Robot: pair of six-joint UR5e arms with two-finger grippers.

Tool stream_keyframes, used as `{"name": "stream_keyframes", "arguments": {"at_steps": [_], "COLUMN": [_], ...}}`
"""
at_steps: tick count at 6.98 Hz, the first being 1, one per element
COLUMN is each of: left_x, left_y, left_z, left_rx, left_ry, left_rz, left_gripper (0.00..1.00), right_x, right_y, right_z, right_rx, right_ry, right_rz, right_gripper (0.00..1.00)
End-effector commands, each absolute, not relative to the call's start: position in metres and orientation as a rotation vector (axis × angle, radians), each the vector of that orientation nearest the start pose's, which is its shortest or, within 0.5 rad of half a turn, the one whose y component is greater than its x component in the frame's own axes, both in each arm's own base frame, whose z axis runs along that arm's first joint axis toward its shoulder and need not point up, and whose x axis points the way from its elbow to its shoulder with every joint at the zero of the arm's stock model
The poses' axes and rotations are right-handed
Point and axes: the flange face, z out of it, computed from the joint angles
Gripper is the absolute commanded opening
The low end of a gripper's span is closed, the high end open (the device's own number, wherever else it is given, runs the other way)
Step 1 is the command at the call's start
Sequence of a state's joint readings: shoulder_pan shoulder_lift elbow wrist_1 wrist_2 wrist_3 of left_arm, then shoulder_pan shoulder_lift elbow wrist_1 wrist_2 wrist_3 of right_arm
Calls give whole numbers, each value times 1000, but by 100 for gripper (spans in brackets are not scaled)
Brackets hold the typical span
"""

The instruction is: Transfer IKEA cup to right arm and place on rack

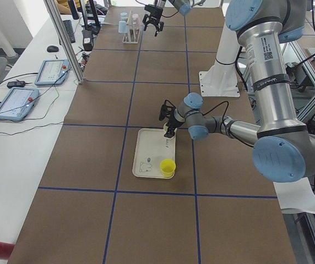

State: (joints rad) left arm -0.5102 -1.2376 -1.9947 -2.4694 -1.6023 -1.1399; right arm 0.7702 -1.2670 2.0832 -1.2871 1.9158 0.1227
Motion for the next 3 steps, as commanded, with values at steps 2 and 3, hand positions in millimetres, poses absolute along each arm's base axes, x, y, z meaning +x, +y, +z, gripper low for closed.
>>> {"name": "stream_keyframes", "arguments": {"at_steps": [2, 3], "left_x": [275, 273], "left_y": [-303, -303], "left_z": [499, 500], "left_rx": [425, 423], "left_ry": [896, 895], "left_rz": [-58, -52], "left_gripper": [0, 0], "right_x": [-307, -308], "right_y": [-436, -436], "right_z": [235, 235], "right_rx": [862, 863], "right_ry": [-786, -787], "right_rz": [-793, -794], "right_gripper": [99, 99]}}
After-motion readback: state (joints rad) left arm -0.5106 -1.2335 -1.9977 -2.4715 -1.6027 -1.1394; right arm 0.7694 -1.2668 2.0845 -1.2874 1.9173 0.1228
